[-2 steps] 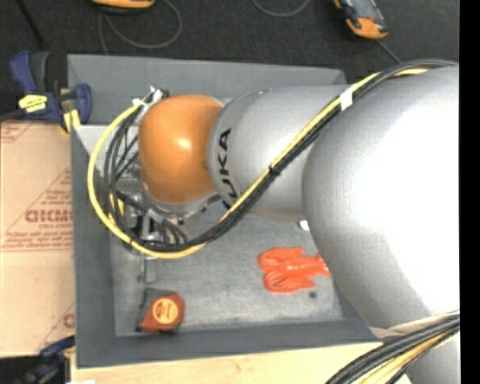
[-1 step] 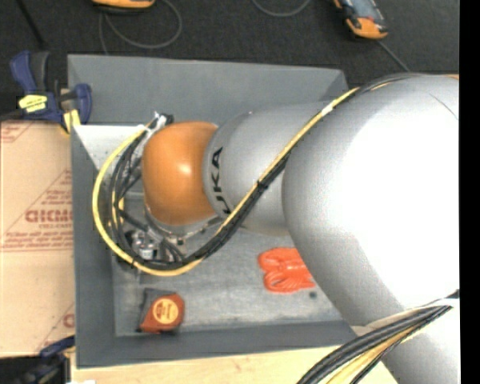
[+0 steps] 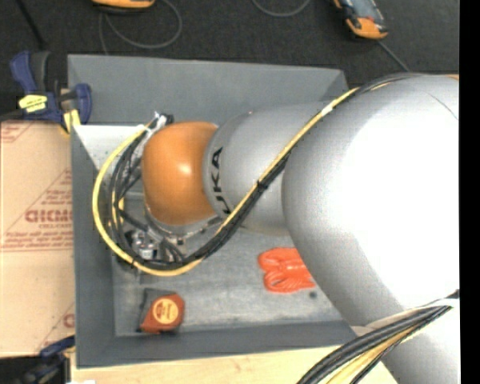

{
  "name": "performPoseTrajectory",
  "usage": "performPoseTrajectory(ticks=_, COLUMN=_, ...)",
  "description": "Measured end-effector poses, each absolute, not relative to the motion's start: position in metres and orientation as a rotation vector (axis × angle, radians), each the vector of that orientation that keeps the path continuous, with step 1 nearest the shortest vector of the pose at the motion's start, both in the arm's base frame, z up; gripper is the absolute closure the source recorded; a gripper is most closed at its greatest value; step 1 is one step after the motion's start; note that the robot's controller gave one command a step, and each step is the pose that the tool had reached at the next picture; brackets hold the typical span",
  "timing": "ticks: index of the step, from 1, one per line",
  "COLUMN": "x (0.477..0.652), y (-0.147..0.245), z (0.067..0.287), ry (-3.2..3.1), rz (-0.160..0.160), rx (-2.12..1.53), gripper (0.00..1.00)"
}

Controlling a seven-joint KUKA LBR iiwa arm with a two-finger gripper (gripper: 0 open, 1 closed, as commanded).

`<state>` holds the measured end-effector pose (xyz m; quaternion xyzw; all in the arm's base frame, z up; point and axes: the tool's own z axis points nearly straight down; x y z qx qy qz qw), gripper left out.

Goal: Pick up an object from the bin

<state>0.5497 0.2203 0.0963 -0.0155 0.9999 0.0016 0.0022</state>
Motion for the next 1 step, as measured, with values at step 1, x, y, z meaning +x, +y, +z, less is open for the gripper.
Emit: performPoseTrajectory(ticks=1, x=0.5611, y=0.2184, z=0.1199, ry=3.14, rz=0.004, rx=-0.046, gripper=1.0)
